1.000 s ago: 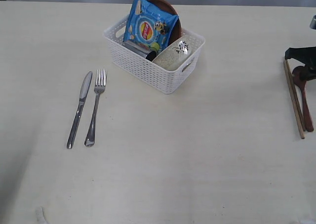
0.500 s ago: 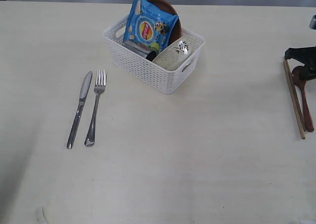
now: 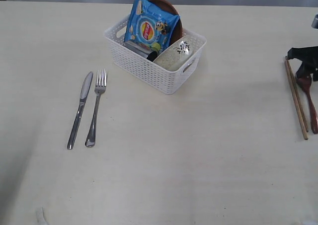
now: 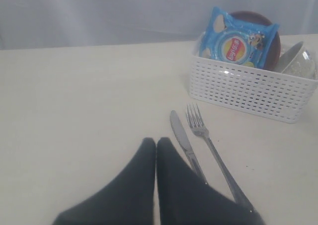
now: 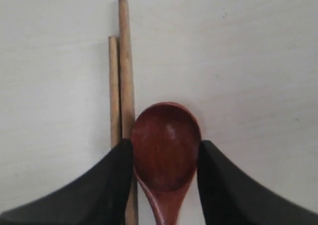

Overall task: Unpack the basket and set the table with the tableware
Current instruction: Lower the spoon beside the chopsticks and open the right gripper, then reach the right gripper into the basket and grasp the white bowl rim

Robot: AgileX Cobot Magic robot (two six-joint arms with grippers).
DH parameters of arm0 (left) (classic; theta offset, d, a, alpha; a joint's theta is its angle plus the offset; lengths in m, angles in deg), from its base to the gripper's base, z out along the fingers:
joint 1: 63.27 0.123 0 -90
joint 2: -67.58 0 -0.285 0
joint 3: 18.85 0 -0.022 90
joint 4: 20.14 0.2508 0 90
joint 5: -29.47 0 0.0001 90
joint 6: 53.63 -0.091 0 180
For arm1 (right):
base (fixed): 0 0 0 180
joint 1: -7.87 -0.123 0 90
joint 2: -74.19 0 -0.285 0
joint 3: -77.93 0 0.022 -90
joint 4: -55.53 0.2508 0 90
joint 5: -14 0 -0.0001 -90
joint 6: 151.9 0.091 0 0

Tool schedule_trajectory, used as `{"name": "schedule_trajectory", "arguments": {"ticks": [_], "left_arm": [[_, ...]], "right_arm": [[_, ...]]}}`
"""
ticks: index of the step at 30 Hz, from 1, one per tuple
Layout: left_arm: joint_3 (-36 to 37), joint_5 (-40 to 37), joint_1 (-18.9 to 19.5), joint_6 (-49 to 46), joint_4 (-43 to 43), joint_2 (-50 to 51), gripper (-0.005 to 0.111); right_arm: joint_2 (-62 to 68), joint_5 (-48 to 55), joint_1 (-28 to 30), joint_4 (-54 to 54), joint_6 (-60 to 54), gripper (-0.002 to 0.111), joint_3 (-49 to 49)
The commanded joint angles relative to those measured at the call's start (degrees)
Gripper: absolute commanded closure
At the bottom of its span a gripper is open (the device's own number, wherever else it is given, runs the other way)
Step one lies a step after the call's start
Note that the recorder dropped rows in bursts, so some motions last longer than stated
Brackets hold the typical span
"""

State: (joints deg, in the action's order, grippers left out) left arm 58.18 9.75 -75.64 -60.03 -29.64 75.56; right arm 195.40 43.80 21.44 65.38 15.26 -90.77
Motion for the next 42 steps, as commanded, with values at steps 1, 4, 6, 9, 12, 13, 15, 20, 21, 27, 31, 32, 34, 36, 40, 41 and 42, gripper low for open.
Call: {"name": "schedule_trajectory", "arguments": {"ticks": [1,4,6,9,12,13,15,20,21,27,31,32,34,36,40,41,42], "left_arm": [[0.2,0.1,-0.3,0.2,0.2,-0.2,0.107],[0.2,0.1,-0.3,0.2,0.2,-0.2,0.107],[0.2,0.1,-0.3,0.2,0.2,-0.2,0.107],[0.2,0.1,-0.3,0.2,0.2,-0.2,0.107],[0.2,0.1,-0.3,0.2,0.2,-0.2,0.107],[0.2,0.1,-0.3,0.2,0.2,-0.2,0.107],[0.2,0.1,-0.3,0.2,0.2,-0.2,0.107],[0.2,0.1,-0.3,0.2,0.0,-0.2,0.107],[0.2,0.1,-0.3,0.2,0.0,-0.2,0.107],[0.2,0.1,-0.3,0.2,0.0,-0.2,0.107],[0.2,0.1,-0.3,0.0,0.0,-0.2,0.107],[0.2,0.1,-0.3,0.0,0.0,-0.2,0.107],[0.2,0.1,-0.3,0.0,0.0,-0.2,0.107],[0.2,0.1,-0.3,0.0,0.0,-0.2,0.107],[0.2,0.1,-0.3,0.0,0.0,-0.2,0.107],[0.2,0.1,-0.3,0.0,0.0,-0.2,0.107],[0.2,0.1,-0.3,0.0,0.0,-0.2,0.107]], "right_arm": [[-4.1,0.8,0.0,0.2,-0.6,0.067,0.0],[-7.3,1.9,0.0,0.6,-0.5,0.067,0.0],[-9.3,2.5,0.0,2.4,-0.5,0.067,0.0],[-12.3,3.3,-0.6,8.1,-3.1,0.067,0.0],[-14.8,3.7,-3.4,13.0,-6.6,0.067,0.0],[-15.4,3.7,-5.0,13.4,-6.9,0.067,0.0],[-16.2,3.7,-9.1,13.4,-7.1,0.067,0.0],[-16.6,4.3,-20.1,13.4,-7.5,0.067,-1.5],[-16.5,4.7,-21.9,13.4,-7.5,0.067,-2.2],[-15.4,8.6,-34.3,13.2,-9.0,0.067,-7.0],[-13.3,8.5,-41.6,12.2,-9.9,0.067,-8.6],[-12.6,8.2,-43.2,11.4,-10.4,0.067,-8.8],[-11.4,7.5,-45.7,9.3,-10.9,0.067,-8.8],[-10.4,6.7,-47.9,6.0,-10.9,0.067,-8.8],[-8.5,6.6,-49.8,2.5,-10.7,0.067,-8.8],[-8.1,6.6,-49.8,2.5,-10.7,0.067,-8.8],[-7.7,6.7,-49.8,2.5,-10.7,0.067,-8.8]]}}
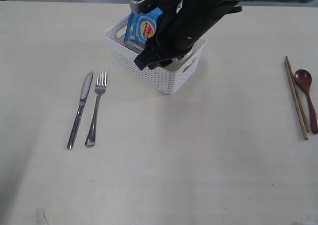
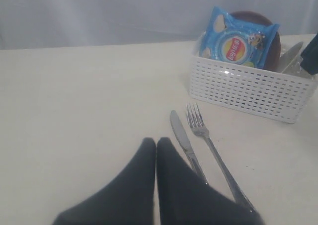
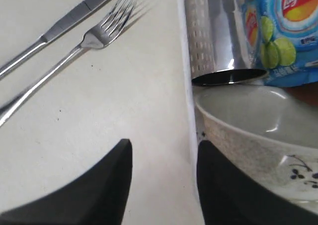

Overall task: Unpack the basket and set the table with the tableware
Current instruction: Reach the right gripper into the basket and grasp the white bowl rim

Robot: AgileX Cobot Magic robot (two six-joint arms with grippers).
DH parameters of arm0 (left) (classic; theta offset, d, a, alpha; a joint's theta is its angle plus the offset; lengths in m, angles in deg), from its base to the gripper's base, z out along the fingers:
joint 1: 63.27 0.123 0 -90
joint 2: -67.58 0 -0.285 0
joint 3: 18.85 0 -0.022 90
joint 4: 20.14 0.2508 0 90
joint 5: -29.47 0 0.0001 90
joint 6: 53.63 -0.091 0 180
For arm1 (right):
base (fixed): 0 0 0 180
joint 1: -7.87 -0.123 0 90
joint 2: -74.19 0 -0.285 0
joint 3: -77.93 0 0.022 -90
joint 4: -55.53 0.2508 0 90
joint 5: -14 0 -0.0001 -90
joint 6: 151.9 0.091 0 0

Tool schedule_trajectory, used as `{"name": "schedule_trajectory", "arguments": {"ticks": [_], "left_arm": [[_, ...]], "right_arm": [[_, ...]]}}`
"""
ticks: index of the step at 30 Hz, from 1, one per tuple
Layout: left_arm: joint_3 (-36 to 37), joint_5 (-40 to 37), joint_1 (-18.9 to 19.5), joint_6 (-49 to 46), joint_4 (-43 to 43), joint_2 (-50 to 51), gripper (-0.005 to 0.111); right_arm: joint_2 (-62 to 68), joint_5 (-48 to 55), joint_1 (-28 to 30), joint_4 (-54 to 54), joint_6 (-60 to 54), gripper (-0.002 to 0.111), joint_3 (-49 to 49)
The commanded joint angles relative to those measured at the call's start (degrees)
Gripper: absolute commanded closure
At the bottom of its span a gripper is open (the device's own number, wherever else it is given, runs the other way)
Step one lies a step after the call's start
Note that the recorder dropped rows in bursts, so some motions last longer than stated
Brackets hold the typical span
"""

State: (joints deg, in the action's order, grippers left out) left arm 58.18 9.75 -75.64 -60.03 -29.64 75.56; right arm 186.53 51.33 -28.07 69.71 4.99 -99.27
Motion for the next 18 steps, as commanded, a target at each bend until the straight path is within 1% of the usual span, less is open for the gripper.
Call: {"name": "schedule_trajectory", "arguments": {"ticks": [1,9,11,13,16,18], "left_arm": [[0.2,0.1,-0.3,0.0,0.0,-0.2,0.107],[0.2,0.1,-0.3,0.0,0.0,-0.2,0.107],[0.2,0.1,-0.3,0.0,0.0,-0.2,0.107],[0.2,0.1,-0.3,0.0,0.0,-0.2,0.107],[0.2,0.1,-0.3,0.2,0.0,-0.2,0.107],[0.2,0.1,-0.3,0.2,0.0,-0.2,0.107]], "right_arm": [[1.5,-0.7,-0.3,-1.8,-0.4,0.067,-0.2],[4.7,1.2,-0.2,-2.1,-1.0,0.067,-0.2],[5.6,1.2,-0.2,-3.6,-0.4,0.067,-0.2],[6.2,0.7,-0.2,-6.3,1.4,0.067,-0.2],[6.7,-1.2,-0.2,-13.1,7.8,0.067,-0.2],[6.7,-1.9,-0.2,-20.8,14.9,0.067,-0.2]]}}
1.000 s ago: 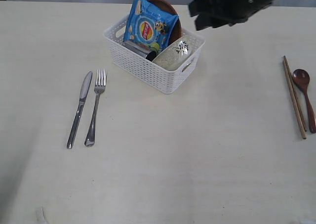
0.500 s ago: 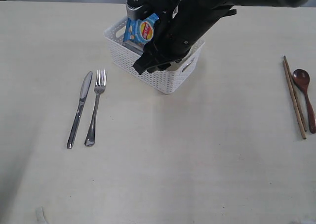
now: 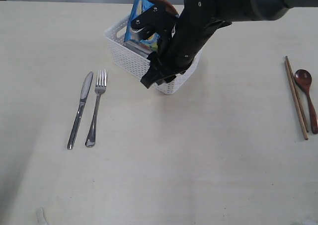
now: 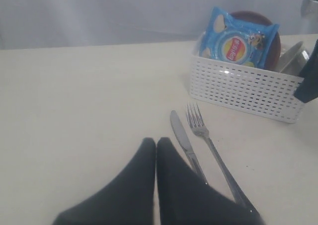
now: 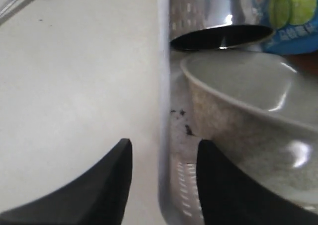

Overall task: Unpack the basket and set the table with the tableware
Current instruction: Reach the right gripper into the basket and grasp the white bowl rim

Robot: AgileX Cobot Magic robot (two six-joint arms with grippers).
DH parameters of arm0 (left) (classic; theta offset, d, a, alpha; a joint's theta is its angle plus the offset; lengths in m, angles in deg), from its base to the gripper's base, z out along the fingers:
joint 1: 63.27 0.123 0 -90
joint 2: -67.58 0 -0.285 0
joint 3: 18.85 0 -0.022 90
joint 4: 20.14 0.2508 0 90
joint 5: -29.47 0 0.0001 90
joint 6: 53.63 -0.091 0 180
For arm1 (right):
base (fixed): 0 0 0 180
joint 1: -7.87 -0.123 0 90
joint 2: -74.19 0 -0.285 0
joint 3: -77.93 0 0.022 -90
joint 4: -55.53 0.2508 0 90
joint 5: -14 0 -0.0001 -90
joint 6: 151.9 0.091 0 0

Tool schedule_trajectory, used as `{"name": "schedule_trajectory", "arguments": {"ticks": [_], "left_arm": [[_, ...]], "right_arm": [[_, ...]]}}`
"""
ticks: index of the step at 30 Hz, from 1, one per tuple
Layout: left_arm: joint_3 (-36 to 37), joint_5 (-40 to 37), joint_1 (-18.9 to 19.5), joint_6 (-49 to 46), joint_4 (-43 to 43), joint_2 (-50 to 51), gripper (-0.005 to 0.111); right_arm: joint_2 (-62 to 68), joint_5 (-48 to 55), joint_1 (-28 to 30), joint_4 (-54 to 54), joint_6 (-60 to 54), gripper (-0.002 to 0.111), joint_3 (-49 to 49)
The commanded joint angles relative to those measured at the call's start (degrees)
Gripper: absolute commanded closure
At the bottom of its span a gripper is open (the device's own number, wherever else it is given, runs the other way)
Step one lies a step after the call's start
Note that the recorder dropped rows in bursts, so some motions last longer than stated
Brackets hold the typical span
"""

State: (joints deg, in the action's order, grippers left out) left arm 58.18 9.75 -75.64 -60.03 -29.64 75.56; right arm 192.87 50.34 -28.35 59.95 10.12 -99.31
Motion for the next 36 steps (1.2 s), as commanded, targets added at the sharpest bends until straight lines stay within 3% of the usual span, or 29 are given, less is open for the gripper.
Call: {"name": "schedule_trajectory", "arguments": {"ticks": [1,5,11,19,25,36], "left_arm": [[0.2,0.1,-0.3,0.2,0.0,-0.2,0.107],[0.2,0.1,-0.3,0.2,0.0,-0.2,0.107],[0.2,0.1,-0.3,0.2,0.0,-0.2,0.107],[0.2,0.1,-0.3,0.2,0.0,-0.2,0.107],[0.2,0.1,-0.3,0.0,0.0,-0.2,0.107],[0.2,0.1,-0.3,0.0,0.0,-0.2,0.107]], "right_arm": [[0.3,-0.9,0.1,-15.7,14.2,0.067,-0.2],[0.3,2.1,0.1,-36.0,31.8,0.067,-0.2],[0.3,8.4,0.1,-50.8,38.4,0.067,-0.2],[-2.2,9.6,0.2,-50.8,40.7,0.067,-0.2],[-9.3,8.3,0.2,-51.0,49.6,0.067,-3.1],[1.6,10.4,0.2,-47.1,53.7,0.067,-15.0]]}}
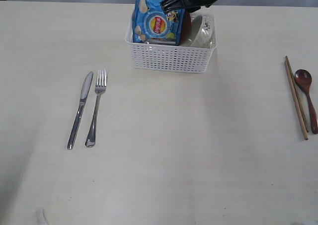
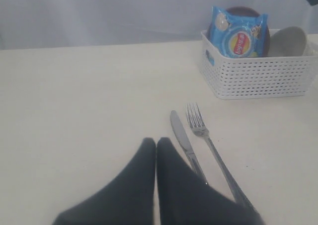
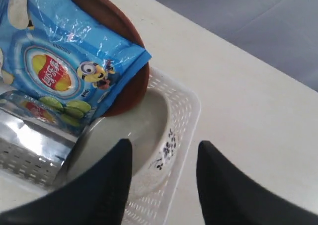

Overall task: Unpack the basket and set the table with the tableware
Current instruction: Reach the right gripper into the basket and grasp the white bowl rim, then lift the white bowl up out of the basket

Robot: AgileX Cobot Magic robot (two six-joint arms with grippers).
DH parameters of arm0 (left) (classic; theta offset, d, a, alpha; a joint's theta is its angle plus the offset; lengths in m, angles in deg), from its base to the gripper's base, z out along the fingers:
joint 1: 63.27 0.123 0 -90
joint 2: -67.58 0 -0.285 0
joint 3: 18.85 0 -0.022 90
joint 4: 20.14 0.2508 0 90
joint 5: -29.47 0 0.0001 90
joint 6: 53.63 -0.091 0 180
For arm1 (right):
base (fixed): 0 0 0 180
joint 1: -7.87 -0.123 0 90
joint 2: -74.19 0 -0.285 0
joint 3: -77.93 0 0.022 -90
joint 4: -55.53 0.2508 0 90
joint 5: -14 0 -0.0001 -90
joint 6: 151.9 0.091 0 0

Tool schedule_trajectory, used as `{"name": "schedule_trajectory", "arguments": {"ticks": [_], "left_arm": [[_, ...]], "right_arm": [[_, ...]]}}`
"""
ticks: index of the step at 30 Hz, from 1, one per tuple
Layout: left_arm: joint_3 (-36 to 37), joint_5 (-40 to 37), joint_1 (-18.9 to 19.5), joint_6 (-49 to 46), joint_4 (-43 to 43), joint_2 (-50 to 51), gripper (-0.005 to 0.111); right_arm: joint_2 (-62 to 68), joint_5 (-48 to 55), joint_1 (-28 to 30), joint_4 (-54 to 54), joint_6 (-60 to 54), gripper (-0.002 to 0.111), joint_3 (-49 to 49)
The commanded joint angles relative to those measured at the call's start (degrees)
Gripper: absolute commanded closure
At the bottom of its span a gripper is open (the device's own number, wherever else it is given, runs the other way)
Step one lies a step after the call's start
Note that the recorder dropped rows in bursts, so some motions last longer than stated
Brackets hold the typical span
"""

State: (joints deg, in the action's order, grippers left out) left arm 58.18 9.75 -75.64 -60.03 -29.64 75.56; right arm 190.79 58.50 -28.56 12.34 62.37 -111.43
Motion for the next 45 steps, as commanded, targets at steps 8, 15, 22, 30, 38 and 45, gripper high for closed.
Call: {"name": "schedule_trajectory", "arguments": {"ticks": [8,15,22,30,38,45], "left_arm": [[0.2,0.1,-0.3,0.0,0.0,-0.2,0.107],[0.2,0.1,-0.3,0.3,0.0,-0.2,0.107],[0.2,0.1,-0.3,0.3,0.0,-0.2,0.107],[0.2,0.1,-0.3,0.3,0.0,-0.2,0.107],[0.2,0.1,-0.3,0.3,0.0,-0.2,0.107],[0.2,0.1,-0.3,0.2,0.0,-0.2,0.107]], "right_arm": [[12.1,6.9,0.4,-0.6,2.7,0.067,-7.4],[14.5,7.0,2.1,-3.7,9.2,0.067,-7.4],[15.1,6.8,4.5,-2.6,9.5,0.079,-7.4],[14.7,4.4,4.5,-3.5,9.5,0.109,-7.4],[9.2,7.3,4.5,-9.9,9.5,0.109,-7.4],[4.0,8.4,4.5,-10.3,8.1,0.109,-7.4]]}}
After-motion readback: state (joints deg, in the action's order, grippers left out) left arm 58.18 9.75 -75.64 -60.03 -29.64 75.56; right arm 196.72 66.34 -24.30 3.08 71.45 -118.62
